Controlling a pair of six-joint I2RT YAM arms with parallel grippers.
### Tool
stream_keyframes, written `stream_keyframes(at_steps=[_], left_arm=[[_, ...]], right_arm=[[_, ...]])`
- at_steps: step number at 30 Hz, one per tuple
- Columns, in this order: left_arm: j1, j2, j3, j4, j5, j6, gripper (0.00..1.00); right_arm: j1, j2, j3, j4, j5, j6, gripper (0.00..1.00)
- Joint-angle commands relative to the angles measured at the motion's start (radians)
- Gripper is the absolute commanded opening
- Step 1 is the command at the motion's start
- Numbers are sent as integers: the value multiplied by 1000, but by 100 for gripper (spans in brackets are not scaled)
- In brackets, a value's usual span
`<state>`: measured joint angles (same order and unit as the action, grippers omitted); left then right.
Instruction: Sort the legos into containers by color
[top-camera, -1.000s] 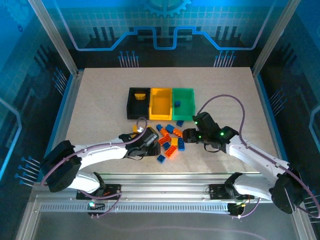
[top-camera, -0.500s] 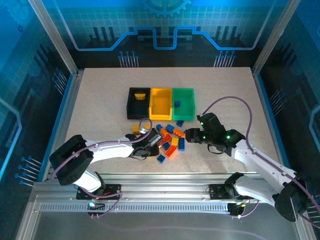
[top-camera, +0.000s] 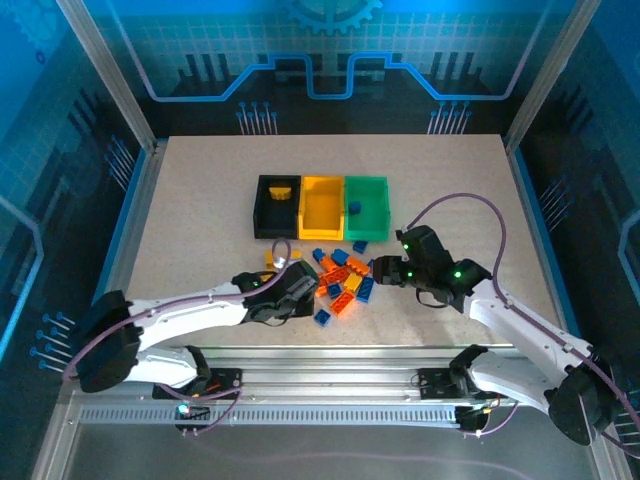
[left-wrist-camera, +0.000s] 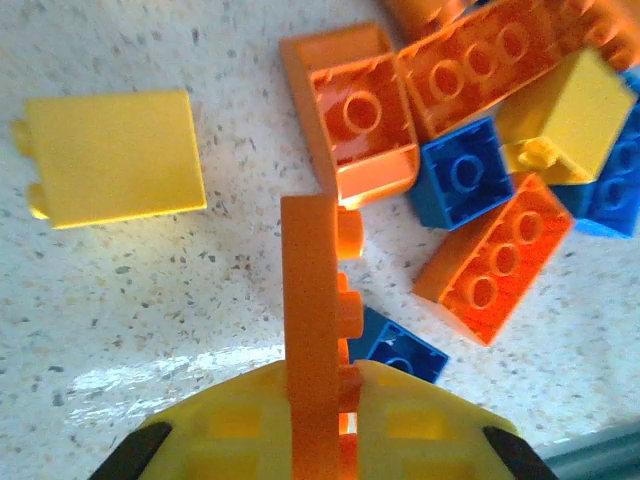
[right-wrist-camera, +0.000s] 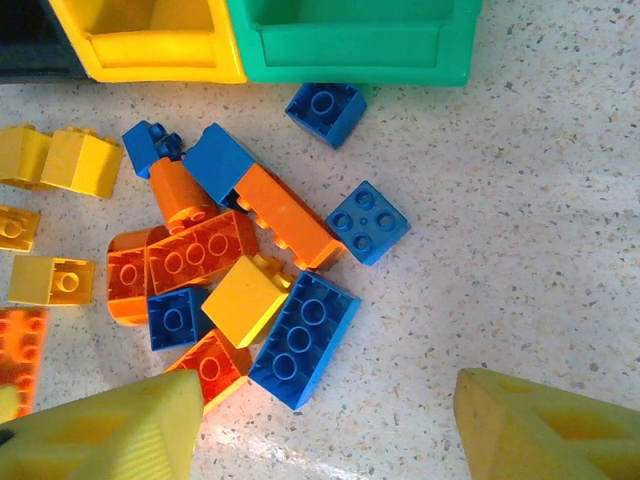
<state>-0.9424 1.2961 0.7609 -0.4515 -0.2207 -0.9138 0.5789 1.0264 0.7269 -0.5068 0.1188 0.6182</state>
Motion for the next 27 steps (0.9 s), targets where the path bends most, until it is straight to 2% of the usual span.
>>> stream_keyframes(at_steps=[1, 4, 8, 14, 18, 23, 24, 27], left_arm=[[51, -25, 100, -50, -57, 49, 0], [144, 42, 220, -11, -50, 128, 0], [216, 221, 422, 24, -101, 234, 0], [329, 515, 692, -6, -101, 279, 0], [365, 660, 835, -52, -111, 286, 0], [380, 773, 936, -94, -113, 279, 0], [380, 784, 945, -96, -109, 278, 5], [381, 792, 963, -91, -84, 265, 28]], right_arm=[[-17, -17, -20, 9, -10, 13, 69], [-19, -12, -34, 19, -9, 23, 69], [-21, 3, -31, 7, -15, 29, 69], [-27, -10, -29, -29, -8, 39, 70], [-29, -34, -33, -52, -7, 45, 71], [-28, -48, -38, -75, -9, 54, 73], [-28, -45, -38, -79, -10, 60, 73], [-28, -30, -44, -71, -28, 75, 74]])
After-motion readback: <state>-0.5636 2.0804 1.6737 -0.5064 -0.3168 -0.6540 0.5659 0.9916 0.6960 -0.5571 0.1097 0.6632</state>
